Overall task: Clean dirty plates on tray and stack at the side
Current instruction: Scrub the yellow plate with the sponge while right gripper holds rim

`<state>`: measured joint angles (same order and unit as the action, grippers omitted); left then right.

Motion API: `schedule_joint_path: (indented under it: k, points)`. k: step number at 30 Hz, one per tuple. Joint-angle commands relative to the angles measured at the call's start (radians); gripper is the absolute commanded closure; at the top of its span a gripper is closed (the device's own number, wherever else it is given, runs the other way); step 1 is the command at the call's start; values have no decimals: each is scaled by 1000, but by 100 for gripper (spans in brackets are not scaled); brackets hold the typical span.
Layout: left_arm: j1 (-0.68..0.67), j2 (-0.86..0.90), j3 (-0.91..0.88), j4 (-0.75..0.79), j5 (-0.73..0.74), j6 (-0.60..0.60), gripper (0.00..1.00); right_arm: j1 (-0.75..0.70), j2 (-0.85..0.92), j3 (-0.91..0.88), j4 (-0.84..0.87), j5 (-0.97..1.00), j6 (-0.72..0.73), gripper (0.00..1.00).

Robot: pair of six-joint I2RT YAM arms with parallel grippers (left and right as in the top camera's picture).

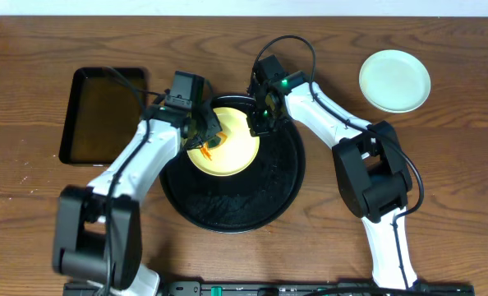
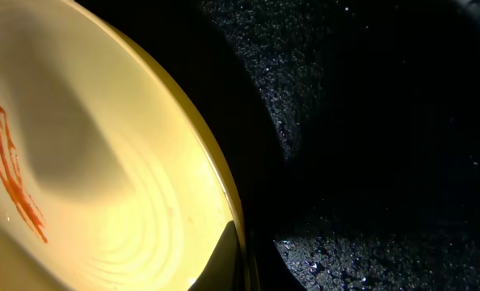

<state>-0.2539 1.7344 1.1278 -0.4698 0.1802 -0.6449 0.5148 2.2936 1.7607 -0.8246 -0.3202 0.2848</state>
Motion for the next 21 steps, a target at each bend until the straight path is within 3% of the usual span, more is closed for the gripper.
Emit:
schedule_joint_path:
  k: [1,13,21]
  points:
    - [-19,63,-11,23,-5,-51,93,5,16,11,-1,10,-2,99]
    - [-53,137,-11,52,-23,-72,92,26,16,11,2,44,-4,99]
    - [-16,140,-11,-32,-121,-41,92,26,16,11,-10,55,-4,99]
